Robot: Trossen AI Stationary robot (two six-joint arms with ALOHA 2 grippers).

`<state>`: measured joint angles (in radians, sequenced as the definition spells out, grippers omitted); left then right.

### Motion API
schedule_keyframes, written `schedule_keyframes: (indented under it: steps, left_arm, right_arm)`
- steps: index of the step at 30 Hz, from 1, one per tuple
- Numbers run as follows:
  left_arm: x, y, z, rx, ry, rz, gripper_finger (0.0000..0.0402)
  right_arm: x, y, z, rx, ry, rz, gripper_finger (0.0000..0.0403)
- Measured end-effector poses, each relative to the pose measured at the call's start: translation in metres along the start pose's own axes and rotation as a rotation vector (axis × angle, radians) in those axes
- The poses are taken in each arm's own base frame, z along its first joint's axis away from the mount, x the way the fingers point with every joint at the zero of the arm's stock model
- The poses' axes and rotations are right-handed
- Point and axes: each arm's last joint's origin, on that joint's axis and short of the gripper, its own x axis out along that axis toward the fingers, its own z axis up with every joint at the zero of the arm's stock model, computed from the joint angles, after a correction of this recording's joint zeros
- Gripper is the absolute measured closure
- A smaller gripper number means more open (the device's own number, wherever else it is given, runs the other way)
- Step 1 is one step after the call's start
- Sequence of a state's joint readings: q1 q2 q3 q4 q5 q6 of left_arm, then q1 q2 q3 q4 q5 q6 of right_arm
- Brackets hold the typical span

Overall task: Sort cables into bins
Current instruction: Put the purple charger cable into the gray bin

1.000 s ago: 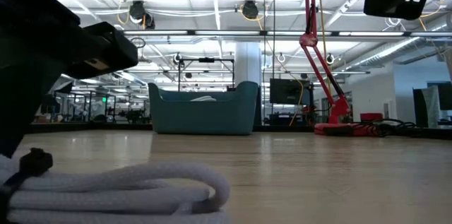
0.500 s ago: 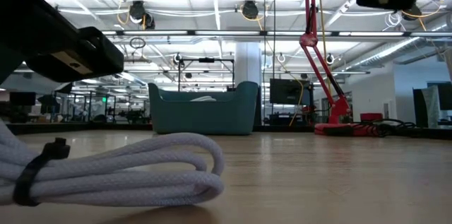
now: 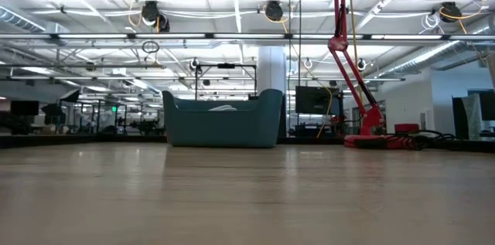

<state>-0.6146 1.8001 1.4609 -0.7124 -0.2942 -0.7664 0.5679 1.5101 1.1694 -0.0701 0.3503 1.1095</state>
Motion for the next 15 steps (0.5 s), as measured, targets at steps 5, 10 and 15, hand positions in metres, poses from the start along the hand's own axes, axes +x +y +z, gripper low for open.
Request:
schedule_keyframes:
  steps: [5, 10, 15]
  left_arm:
    - [-0.063, 0.010, 0.018, -0.138, -0.334, 0.065, 0.0390]
    - [-0.102, 0.019, 0.021, -0.199, -0.517, 0.117, 0.0390]
    - [-0.116, 0.018, 0.029, -0.179, -0.596, 0.066, 0.0390]
  right_arm:
    - [-0.002, 0.021, 0.017, 0.040, -0.265, 0.157, 0.0248]
    - [-0.007, 0.030, 0.041, 0.056, -0.455, 0.272, 0.0245]
    - [-0.004, 0.024, 0.064, 0.063, -0.515, 0.305, 0.0228]
